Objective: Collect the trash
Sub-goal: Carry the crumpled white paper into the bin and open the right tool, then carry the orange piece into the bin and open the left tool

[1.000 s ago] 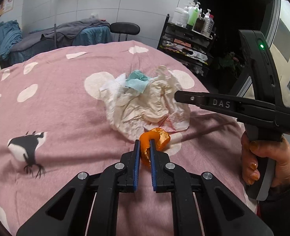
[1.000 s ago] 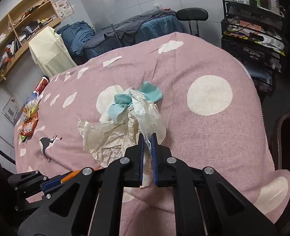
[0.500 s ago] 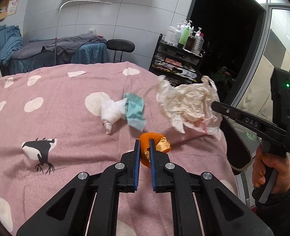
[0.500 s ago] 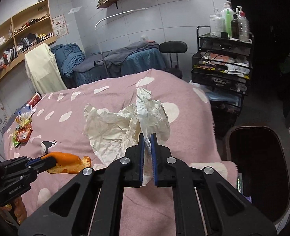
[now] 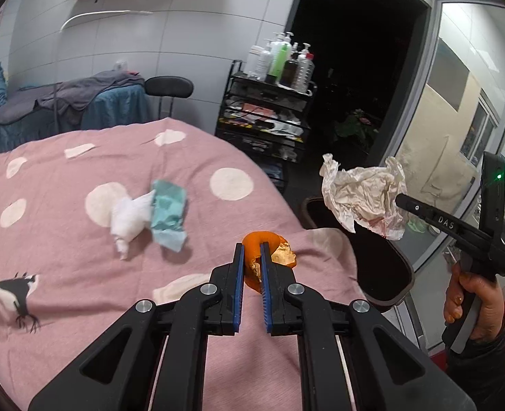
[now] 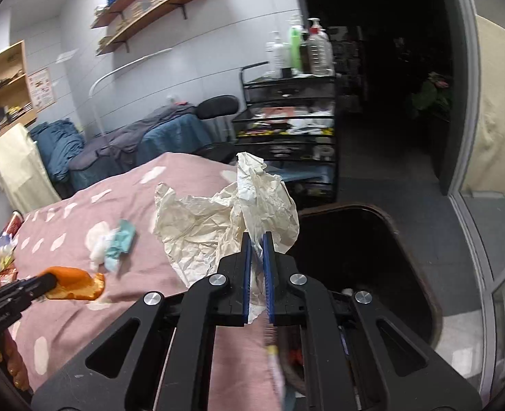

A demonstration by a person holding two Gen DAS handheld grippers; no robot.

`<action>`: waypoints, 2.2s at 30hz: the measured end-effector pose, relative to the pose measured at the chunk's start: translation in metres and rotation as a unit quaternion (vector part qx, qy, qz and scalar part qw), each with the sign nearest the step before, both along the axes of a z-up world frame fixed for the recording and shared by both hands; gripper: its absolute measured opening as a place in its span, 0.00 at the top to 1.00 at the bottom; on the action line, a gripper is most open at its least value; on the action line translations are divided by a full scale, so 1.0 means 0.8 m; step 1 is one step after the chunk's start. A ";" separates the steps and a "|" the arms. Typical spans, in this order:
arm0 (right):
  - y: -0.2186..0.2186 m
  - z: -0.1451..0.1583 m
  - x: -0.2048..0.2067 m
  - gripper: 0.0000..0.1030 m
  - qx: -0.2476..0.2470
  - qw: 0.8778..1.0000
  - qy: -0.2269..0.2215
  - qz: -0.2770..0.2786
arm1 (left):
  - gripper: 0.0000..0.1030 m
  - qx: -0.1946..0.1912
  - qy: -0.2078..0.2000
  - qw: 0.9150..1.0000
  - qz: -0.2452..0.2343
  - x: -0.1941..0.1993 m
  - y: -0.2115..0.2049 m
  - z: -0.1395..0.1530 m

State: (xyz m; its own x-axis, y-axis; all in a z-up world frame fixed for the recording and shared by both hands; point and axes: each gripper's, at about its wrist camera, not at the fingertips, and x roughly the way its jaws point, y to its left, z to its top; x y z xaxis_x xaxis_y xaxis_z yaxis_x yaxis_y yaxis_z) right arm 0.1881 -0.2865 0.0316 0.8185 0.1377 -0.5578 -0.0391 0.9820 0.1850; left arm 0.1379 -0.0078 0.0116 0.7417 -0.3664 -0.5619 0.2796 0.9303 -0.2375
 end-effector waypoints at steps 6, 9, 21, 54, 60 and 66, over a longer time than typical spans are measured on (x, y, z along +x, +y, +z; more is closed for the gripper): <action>-0.060 -0.023 -0.004 0.92 0.000 0.998 0.021 -0.060 | 0.91 0.008 -0.008 0.999 -0.037 0.014 -0.043 0.003; -0.086 -0.040 -0.002 0.92 0.002 0.996 0.040 -0.085 | 0.91 0.011 -0.005 0.999 -0.051 0.020 -0.061 0.002; -0.125 -0.122 0.023 0.92 0.006 0.986 0.112 -0.122 | 0.91 0.035 0.001 0.996 -0.085 0.032 -0.107 -0.009; -0.144 -0.108 -0.036 0.22 0.020 0.978 0.075 -0.191 | 0.91 0.071 0.016 0.980 -0.183 0.074 -0.240 -0.017; -0.157 -0.113 -0.046 0.22 0.023 0.975 0.080 -0.207 | 0.91 0.086 0.020 0.976 -0.199 0.080 -0.267 -0.023; -0.168 -0.118 -0.053 0.21 0.030 0.971 0.086 -0.220 | 0.91 0.102 0.029 0.972 -0.208 0.086 -0.286 -0.034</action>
